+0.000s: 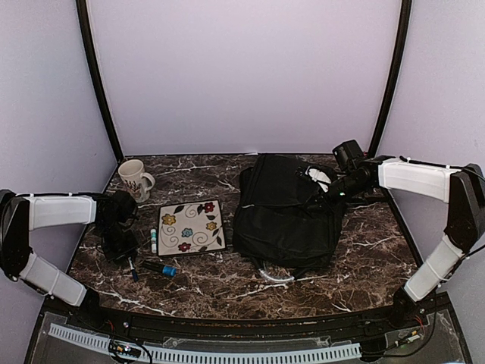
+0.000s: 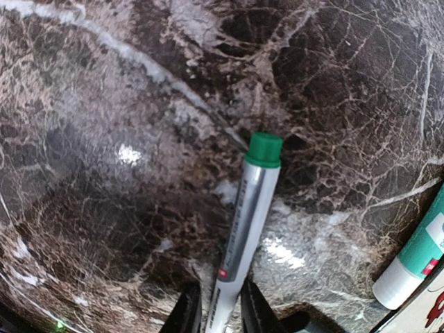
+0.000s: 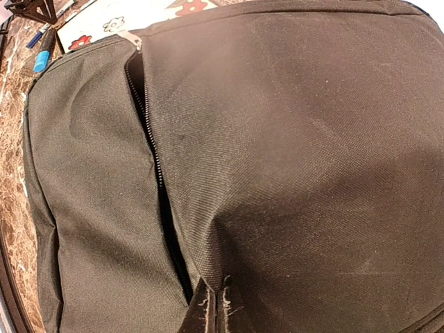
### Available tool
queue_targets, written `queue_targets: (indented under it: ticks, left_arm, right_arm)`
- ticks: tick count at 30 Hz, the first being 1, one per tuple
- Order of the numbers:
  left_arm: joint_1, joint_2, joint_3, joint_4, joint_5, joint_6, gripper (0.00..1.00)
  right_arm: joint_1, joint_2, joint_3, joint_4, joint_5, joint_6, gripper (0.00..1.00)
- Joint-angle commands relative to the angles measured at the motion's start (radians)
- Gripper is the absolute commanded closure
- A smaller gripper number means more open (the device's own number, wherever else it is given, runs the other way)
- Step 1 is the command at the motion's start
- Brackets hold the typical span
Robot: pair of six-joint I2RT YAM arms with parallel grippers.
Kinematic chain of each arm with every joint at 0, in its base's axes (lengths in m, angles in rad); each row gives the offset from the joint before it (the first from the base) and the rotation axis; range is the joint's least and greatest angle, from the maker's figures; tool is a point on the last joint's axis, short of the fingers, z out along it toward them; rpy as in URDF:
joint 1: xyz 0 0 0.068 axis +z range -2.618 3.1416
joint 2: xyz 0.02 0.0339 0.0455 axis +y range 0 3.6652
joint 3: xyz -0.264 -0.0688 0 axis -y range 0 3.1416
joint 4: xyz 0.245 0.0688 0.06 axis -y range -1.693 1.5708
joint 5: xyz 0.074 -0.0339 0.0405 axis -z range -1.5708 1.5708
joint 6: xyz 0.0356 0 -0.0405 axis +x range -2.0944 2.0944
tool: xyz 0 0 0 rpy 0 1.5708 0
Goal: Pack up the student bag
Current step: Pick up the pen at the center of the board, then place the pen in the second largest pocket of the bag.
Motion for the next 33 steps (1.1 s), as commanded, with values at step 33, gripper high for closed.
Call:
queue_targets:
  ticks: [33]
  left_arm:
    - [-0.443, 0.067, 0.619, 0.244, 0.016, 0.561, 1.00]
  right_arm:
    - [0.000, -0.047, 0.142, -0.069, 0.051, 0.067, 1.00]
